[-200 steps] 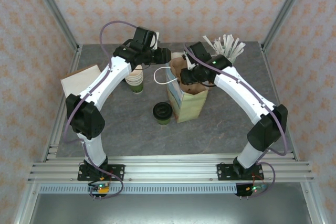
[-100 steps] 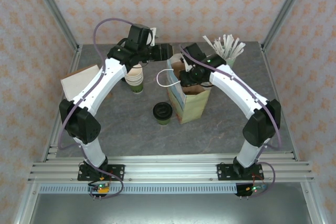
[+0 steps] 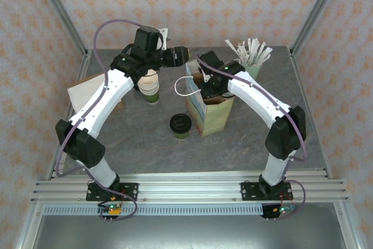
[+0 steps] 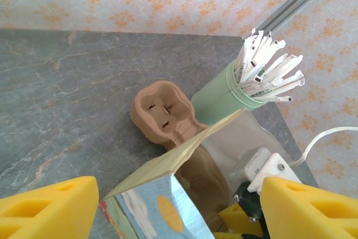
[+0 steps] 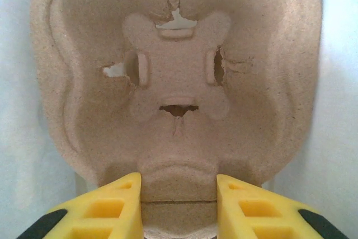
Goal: Pack the takeout coffee
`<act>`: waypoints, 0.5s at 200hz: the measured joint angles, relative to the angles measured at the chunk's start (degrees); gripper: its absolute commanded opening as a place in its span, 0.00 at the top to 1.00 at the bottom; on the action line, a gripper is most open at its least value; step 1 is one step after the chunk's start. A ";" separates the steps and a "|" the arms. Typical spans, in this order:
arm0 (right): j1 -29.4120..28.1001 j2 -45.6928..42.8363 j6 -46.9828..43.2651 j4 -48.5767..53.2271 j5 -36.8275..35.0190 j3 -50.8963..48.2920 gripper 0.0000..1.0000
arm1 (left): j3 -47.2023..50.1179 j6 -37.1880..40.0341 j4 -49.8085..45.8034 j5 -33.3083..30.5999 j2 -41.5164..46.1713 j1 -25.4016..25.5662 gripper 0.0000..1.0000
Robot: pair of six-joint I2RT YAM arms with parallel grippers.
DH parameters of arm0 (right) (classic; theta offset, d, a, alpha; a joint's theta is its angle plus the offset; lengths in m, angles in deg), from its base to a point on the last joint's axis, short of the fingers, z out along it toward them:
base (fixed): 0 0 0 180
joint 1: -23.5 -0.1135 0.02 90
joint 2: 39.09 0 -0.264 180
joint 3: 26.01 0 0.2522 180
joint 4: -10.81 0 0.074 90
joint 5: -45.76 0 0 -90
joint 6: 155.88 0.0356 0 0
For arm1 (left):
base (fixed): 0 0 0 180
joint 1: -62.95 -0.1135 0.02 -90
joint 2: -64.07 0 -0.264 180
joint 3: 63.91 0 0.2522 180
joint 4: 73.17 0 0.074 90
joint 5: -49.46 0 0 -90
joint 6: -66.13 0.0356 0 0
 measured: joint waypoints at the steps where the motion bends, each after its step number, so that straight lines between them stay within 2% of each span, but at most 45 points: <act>1: 0.00 0.04 -0.04 0.02 -0.02 0.00 0.68 | 0.09 0.02 0.00 -0.07 0.11 0.00 0.23; 100: 0.00 2.69 -0.61 0.35 -0.24 -0.28 0.67 | 3.50 0.00 0.52 -1.53 4.68 0.00 0.23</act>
